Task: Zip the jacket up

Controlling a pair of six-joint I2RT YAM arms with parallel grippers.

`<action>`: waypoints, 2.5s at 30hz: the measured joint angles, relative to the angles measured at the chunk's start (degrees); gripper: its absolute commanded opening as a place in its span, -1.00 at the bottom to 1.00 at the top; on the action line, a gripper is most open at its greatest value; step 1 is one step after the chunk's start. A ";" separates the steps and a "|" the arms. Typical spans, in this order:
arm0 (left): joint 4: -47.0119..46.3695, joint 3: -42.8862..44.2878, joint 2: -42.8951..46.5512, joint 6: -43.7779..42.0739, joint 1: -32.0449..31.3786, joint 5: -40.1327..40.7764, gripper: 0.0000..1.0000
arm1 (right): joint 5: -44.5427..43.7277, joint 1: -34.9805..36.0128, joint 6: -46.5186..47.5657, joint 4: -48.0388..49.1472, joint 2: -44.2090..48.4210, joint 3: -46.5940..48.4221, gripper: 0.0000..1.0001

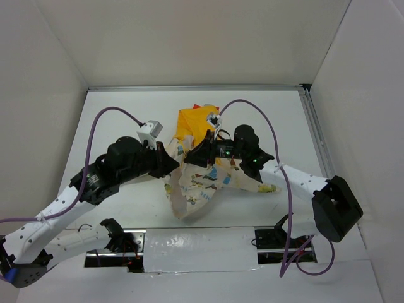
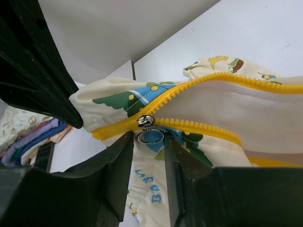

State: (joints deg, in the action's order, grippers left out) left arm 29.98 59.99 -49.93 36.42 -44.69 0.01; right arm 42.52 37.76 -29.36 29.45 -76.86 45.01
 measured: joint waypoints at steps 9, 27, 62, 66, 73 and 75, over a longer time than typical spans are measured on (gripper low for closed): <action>-0.31 -0.70 0.55 0.35 0.00 0.02 -1.00 | 0.66 0.24 -0.20 0.22 0.46 -0.22 -1.00; 1.81 -1.31 1.95 3.43 0.02 4.39 -1.00 | -33.29 6.99 9.75 -25.64 6.95 3.72 -1.00; 1.90 -2.25 1.81 4.24 0.02 4.55 -1.00 | -37.94 13.49 4.74 -26.43 3.37 8.61 -0.31; 1.90 -2.25 1.81 4.24 0.02 4.57 -1.00 | -35.30 13.49 4.68 -26.38 2.64 8.68 -0.24; 1.73 -2.34 1.81 4.28 0.02 4.20 -1.00 | -35.17 13.64 1.46 -24.94 2.08 8.68 -0.36; 1.60 -2.56 1.81 4.33 0.02 4.22 -1.00 | -36.61 13.99 0.20 -24.06 1.84 8.68 -0.55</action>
State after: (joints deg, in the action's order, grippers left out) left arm 31.57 57.43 -48.12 40.75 -44.66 4.23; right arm 5.91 51.75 -29.17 5.39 -75.02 53.69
